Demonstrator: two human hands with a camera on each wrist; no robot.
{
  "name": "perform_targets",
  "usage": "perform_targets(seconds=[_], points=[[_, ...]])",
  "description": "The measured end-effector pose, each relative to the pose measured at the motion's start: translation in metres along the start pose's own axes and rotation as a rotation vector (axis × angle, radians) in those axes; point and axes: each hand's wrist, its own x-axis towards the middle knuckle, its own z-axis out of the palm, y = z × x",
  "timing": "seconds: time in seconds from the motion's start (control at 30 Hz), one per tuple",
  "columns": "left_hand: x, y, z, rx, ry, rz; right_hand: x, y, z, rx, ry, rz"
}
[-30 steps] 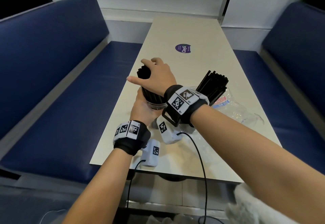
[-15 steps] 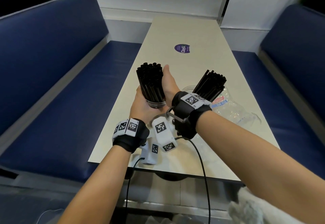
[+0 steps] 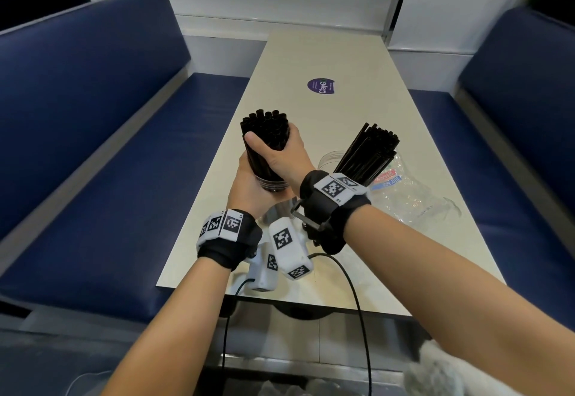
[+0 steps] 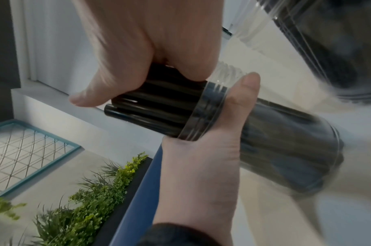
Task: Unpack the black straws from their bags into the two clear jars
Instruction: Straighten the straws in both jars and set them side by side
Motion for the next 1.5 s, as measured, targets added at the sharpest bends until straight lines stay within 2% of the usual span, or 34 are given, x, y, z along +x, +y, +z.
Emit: perform_targets(seconds=[0.2,0.37,0.5,0.63,0.8,0.9,1.0,1.1,1.27,1.4,1.5], points=[[0.010,-0.003,0.003,-0.115,-0.080,-0.076,0.000,-0.009,0.004,0.030,0.048,-0.041],[0.007,-0.009,0.000,-0.022,-0.060,-0.033,-0.015,-0.024,0.001,-0.017,-0.002,-0.046],[0.010,-0.007,0.003,-0.088,-0.067,-0.076,-0.016,-0.025,0.004,-0.021,0.007,-0.021],[0.014,-0.010,0.004,-0.043,-0.056,-0.042,0.010,0.002,0.009,0.028,0.024,0.026],[0.018,-0.014,0.004,-0.005,-0.039,0.007,-0.009,-0.021,0.002,0.053,0.058,0.071],[0.014,-0.014,0.002,0.014,-0.035,-0.002,-0.014,-0.025,-0.010,0.031,0.080,0.060],[0.008,-0.013,0.000,0.043,-0.021,-0.016,-0.020,-0.024,-0.019,0.000,0.041,0.055],[0.002,-0.007,0.000,0.098,-0.015,-0.061,-0.022,-0.019,-0.018,-0.034,0.004,0.103],[0.004,-0.005,0.003,0.074,-0.021,-0.052,-0.028,-0.021,-0.007,-0.071,-0.039,0.127],[0.007,-0.008,0.005,0.055,-0.033,-0.051,-0.030,-0.022,-0.010,-0.062,-0.004,0.148],[0.005,-0.007,0.004,0.047,-0.038,-0.046,-0.032,-0.022,-0.013,-0.097,0.014,0.094]])
